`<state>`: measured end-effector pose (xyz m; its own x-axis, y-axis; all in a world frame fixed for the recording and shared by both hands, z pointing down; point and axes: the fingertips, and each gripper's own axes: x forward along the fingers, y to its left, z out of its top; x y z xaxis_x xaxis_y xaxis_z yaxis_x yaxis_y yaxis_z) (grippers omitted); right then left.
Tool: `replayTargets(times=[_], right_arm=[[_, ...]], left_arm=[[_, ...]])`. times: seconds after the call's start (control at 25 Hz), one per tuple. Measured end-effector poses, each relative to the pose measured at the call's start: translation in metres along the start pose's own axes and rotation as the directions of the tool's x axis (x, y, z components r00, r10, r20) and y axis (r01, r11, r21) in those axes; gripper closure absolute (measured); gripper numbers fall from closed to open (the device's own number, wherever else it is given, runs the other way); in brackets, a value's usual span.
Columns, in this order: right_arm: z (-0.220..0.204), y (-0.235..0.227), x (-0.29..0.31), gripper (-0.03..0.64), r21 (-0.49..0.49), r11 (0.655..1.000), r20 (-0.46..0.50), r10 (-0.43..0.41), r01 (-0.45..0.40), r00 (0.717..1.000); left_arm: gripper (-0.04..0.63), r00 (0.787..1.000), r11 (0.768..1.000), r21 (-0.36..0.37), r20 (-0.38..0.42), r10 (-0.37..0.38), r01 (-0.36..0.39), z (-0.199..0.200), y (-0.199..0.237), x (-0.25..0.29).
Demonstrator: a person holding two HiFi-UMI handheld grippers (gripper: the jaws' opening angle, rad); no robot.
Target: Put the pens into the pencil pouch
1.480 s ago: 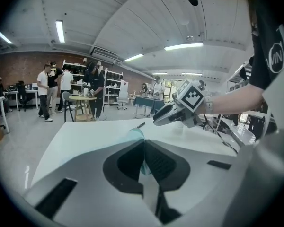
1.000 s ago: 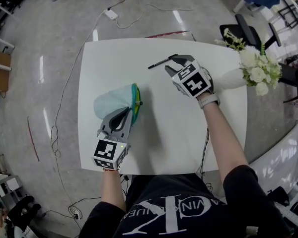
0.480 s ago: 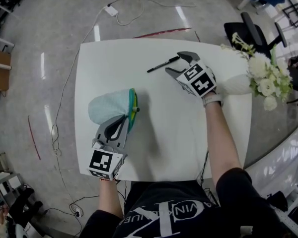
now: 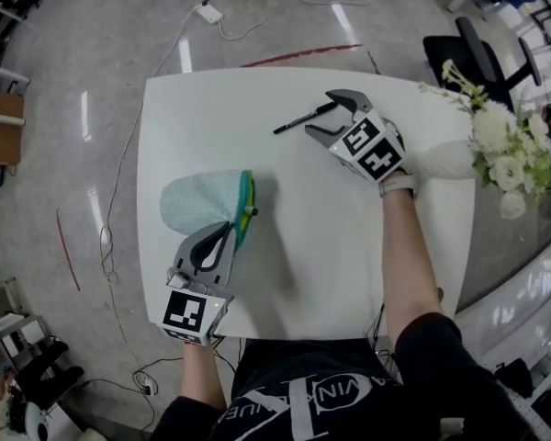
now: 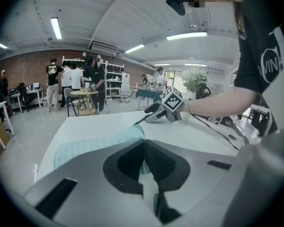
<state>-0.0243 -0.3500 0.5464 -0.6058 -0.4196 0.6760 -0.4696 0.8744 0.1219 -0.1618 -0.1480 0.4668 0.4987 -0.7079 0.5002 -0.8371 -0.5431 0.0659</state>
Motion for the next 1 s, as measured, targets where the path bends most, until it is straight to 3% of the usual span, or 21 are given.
replayTargets(times=[0.28, 0.56, 0.84, 1.0], right_arm=[[-0.002, 0.008, 0.001, 0.374, 0.033, 0.998, -0.01, 0.055, -0.055, 0.998], [-0.013, 0.03, -0.011, 0.449, -0.002, 0.994, -0.131, 0.106, -0.108, 0.986], [-0.028, 0.059, -0.026, 0.522, -0.016, 0.98, -0.265, 0.187, -0.199, 0.946], [-0.034, 0.064, -0.028, 0.56, 0.015, 0.985, -0.275, 0.169, -0.172, 0.946]], left_arm=[[0.588, 1.0, 1.0, -0.007, -0.007, 0.006, -0.006, -0.002, -0.003, 0.001], [0.588, 1.0, 1.0, -0.011, -0.002, 0.009, -0.009, 0.0, -0.003, -0.002], [0.588, 1.0, 1.0, -0.01, 0.007, 0.0, 0.0, 0.003, -0.007, -0.006], [0.588, 1.0, 1.0, -0.002, 0.007, 0.001, -0.001, 0.001, -0.009, -0.009]])
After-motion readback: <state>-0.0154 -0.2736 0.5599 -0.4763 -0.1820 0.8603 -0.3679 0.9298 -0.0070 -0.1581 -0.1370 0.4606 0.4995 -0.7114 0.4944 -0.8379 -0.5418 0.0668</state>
